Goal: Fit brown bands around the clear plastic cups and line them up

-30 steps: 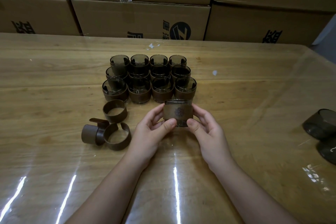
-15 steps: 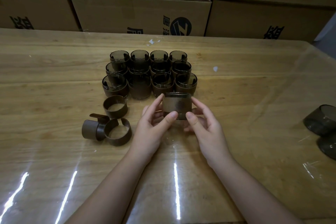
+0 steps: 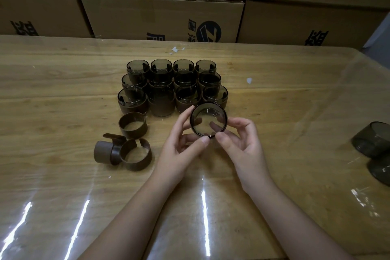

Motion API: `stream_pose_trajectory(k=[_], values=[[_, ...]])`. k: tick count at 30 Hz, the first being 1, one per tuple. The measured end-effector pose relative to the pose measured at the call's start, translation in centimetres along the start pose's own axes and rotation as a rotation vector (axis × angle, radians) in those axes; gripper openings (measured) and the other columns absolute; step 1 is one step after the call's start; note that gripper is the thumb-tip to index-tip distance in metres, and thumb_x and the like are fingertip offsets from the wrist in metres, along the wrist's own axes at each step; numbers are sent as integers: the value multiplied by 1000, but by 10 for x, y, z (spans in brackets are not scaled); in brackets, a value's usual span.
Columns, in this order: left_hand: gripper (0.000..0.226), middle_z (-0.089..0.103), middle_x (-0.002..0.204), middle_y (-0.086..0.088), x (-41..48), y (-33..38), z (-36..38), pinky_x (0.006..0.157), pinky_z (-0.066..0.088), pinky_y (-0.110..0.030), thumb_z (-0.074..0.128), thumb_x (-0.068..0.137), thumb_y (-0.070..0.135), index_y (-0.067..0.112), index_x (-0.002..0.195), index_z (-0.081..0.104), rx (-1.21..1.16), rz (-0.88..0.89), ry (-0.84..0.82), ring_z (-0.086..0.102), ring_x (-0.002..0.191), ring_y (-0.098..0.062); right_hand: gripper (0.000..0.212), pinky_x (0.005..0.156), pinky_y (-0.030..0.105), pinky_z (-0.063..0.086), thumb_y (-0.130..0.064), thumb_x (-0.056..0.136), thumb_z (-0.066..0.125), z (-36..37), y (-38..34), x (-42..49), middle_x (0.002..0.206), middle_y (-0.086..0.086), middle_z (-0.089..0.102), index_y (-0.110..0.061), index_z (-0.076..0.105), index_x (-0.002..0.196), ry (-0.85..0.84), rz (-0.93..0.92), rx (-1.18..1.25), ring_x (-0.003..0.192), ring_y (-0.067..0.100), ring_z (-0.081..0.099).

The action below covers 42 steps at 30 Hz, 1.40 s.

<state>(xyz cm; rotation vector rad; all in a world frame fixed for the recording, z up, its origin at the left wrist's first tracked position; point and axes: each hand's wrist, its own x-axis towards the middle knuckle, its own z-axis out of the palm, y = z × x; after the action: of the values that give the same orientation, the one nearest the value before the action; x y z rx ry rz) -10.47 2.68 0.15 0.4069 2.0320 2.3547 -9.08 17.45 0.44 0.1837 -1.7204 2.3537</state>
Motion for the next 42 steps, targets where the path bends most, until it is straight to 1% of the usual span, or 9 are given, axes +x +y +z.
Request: stream_pose_trajectory(k=[5, 9, 14, 17, 27, 31, 34, 38, 42], values=[[46, 61, 129, 4, 0, 4, 1, 72, 56, -27, 60, 86, 24, 35, 130, 49, -80, -20, 36, 67, 100, -18, 50, 83, 20, 52, 0, 82, 67, -3, -3, 1, 124, -18, 64, -25, 53, 124, -39, 36, -71, 111, 11, 65], [48, 55, 136, 0, -1, 3, -3, 77, 58, -29, 57, 91, 1, 28, 131, 51, -82, -17, 26, 68, 103, -20, 61, 83, 20, 52, 17, 85, 58, -4, -2, 1, 138, -10, 54, -26, 50, 128, -94, 36, -127, 110, 14, 66], [41, 53, 135, -6, -1, 4, -3, 79, 56, -29, 66, 86, 26, 25, 124, 52, -129, -65, 54, 66, 106, -18, 55, 91, 20, 51, 23, 86, 52, -4, 0, 1, 126, -15, 59, -23, 53, 115, -63, -15, -159, 113, 9, 63], [59, 55, 135, -10, 0, 3, -2, 84, 56, -30, 65, 76, 27, 17, 131, 48, -144, -92, 69, 65, 109, -15, 44, 99, 27, 49, 25, 85, 50, -3, 0, 1, 131, -3, 56, -14, 54, 105, -75, -40, -148, 119, 12, 60], [77, 57, 131, 14, 3, -4, -4, 90, 52, -27, 82, 69, 16, 43, 130, 44, 75, -6, 44, 54, 120, -5, 62, 100, 27, 48, 22, 88, 48, -6, -1, 1, 134, -10, 59, -25, 52, 127, -104, 20, -177, 123, 9, 57], [73, 56, 129, 17, 0, -1, -5, 95, 50, -29, 79, 70, 13, 43, 130, 49, 248, 59, 20, 49, 125, -6, 56, 95, 21, 49, 16, 92, 47, -3, 1, 1, 121, -18, 64, -31, 53, 123, -64, 46, -205, 115, 3, 60], [75, 47, 139, 16, 0, 0, -3, 100, 47, -38, 77, 73, -2, 39, 129, 48, 385, 152, 46, 44, 131, -13, 46, 86, 29, 56, 5, 98, 43, -5, 1, 3, 119, -9, 67, -33, 57, 120, -69, 79, -192, 109, 12, 66], [74, 32, 145, 8, -1, 0, 0, 91, 45, -14, 73, 74, -8, 41, 123, 48, 410, 198, 47, 46, 124, 2, 27, 78, 24, 56, -10, 96, 55, -7, -2, 4, 109, -6, 70, -29, 62, 113, -49, 48, -150, 104, 11, 67], [74, 38, 141, 11, -1, 0, 3, 88, 48, -17, 74, 73, 12, 58, 124, 44, 339, 159, -1, 51, 122, -8, 34, 86, 24, 53, -1, 86, 65, -7, -1, 3, 115, -9, 67, -25, 61, 109, -29, -11, -175, 108, 9, 65]])
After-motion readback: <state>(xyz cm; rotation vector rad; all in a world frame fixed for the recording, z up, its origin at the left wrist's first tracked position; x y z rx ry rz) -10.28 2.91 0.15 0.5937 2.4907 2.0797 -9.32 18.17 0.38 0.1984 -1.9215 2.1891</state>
